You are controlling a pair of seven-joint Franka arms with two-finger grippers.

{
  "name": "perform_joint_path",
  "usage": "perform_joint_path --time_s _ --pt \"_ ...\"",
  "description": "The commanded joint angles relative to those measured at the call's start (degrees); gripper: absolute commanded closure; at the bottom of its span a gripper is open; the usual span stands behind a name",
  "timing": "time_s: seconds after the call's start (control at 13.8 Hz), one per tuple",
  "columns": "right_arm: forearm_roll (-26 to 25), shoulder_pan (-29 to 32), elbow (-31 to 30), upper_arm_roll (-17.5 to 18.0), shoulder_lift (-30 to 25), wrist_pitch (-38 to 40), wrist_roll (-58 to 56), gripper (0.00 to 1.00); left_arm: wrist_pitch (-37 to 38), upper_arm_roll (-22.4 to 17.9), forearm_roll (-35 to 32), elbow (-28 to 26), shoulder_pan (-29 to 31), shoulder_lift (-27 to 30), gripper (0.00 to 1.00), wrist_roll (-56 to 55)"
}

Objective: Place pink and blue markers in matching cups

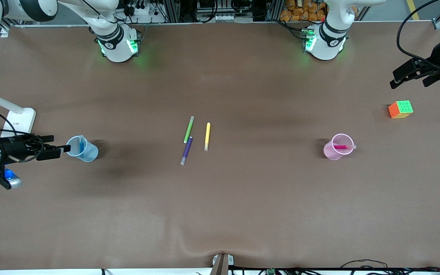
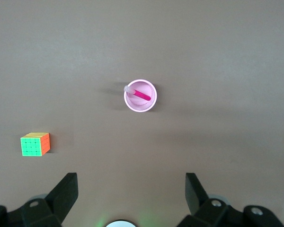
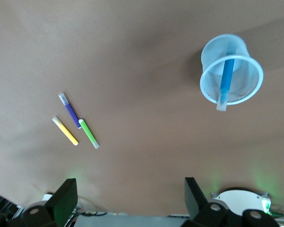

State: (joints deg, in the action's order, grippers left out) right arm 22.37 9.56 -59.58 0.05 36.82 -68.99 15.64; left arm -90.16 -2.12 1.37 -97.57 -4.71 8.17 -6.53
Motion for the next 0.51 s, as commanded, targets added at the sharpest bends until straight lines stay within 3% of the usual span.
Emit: perform_joint_path --time_s 0.0,0.22,0.43 --pt "-4.3 -1.2 1.6 -0.3 -4.7 0.8 -3.7 0.0 0.1 -0.3 -0.6 -0.2 -0.3 1.0 0.0 0.6" --pt "-8.8 -3.0 1.4 -0.2 -11.8 0.9 -3.9 0.0 0.1 -0.3 -0.5 0.3 -0.3 0.1 0.0 -0.7" --pt "-8.9 -4.4 1.4 -0.1 -17.7 1.2 -8.8 0.0 0.2 -0.3 -0.6 1.4 -0.3 -0.4 0.0 0.3"
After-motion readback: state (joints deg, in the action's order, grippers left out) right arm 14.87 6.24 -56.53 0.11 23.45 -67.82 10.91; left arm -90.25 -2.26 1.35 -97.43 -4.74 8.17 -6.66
